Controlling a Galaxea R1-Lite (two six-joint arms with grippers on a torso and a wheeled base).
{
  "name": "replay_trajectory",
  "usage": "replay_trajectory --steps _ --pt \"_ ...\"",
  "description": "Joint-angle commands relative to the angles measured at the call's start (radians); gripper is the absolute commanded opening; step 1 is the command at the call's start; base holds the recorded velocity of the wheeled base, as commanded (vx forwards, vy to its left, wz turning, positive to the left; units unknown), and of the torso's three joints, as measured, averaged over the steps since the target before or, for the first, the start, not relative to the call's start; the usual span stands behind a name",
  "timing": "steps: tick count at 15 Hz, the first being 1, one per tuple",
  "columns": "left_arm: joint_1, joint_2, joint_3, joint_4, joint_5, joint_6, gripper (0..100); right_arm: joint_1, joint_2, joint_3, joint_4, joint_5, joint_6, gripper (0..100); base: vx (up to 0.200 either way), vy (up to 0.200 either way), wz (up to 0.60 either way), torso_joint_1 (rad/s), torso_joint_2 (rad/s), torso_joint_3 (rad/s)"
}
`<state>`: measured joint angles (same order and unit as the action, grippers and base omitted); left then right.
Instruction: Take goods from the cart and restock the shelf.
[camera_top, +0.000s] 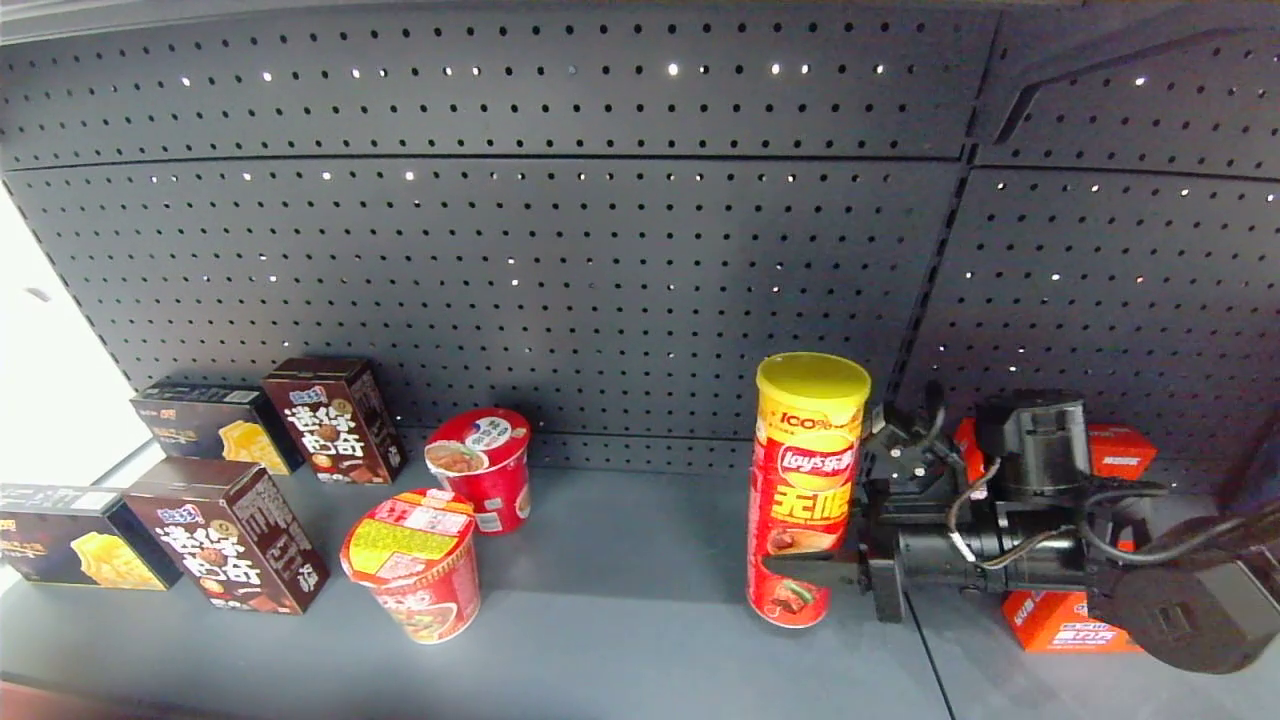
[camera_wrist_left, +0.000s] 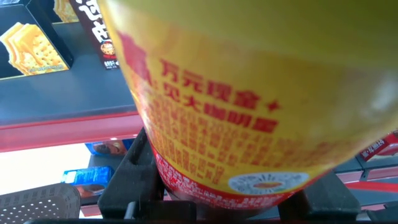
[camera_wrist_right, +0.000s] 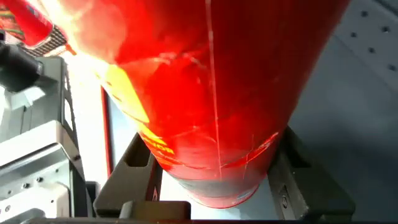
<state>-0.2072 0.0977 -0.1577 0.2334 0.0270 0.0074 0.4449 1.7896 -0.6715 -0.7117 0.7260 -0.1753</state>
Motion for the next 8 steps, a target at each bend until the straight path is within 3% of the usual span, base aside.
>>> replay_trajectory --steps 1,3,8 --pt "0.000 -0.001 0.004 -0.009 0.001 0.000 0 0.001 -0.075 0.072 -0.075 -0.019 -0.015 0 0.000 0.000 0.00 0.000 0.00 0.000" --pt "0.000 -0.001 0.003 -0.016 0.005 0.000 0 0.049 -0.075 0.158 -0.209 -0.026 -0.009 0 0.000 0.000 0.00 0.000 0.00 0.000" --pt "0.000 -0.001 -0.010 -0.017 0.044 0.005 0 0.112 -0.118 0.329 -0.330 -0.039 -0.004 0 0.000 0.000 0.00 0.000 0.00 0.000"
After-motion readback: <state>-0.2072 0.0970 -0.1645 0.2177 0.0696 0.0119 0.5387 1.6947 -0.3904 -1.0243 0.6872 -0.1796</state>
